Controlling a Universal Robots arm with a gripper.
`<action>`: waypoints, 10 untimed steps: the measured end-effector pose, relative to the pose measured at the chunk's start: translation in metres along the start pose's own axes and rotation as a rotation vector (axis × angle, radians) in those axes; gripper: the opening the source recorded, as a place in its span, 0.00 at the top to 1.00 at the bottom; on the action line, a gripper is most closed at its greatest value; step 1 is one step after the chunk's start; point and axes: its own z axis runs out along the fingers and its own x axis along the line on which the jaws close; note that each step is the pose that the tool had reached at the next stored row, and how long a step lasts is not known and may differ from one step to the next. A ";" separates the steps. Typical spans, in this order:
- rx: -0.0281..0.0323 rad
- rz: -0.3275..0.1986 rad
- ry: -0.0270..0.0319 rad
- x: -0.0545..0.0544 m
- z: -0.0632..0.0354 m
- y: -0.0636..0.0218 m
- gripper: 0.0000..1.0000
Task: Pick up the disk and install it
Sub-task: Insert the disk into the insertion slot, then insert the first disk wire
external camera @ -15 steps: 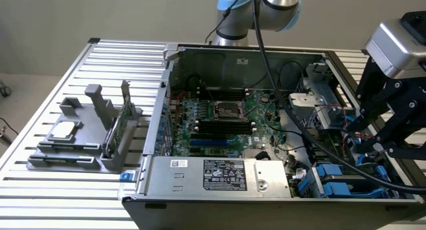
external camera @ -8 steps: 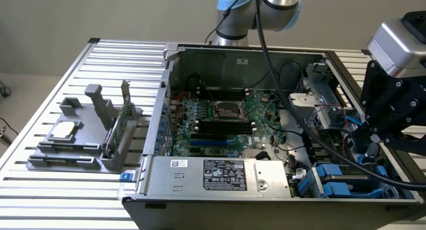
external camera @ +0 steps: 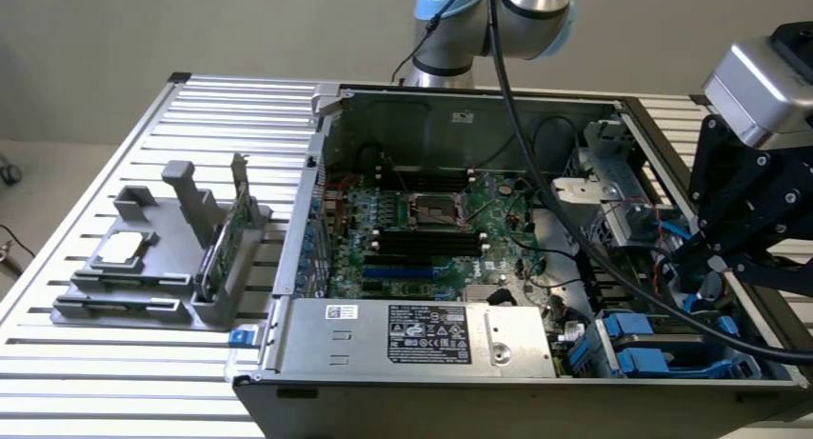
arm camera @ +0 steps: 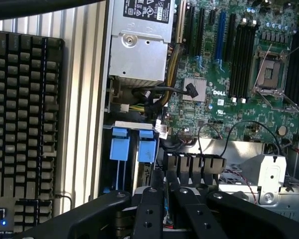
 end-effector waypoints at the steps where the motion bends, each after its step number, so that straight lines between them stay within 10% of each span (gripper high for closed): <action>1: -0.0001 0.000 0.0000 0.000 0.0000 0.0000 0.83; 10: -0.0008 -0.005 0.0000 0.000 0.0000 0.0000 0.83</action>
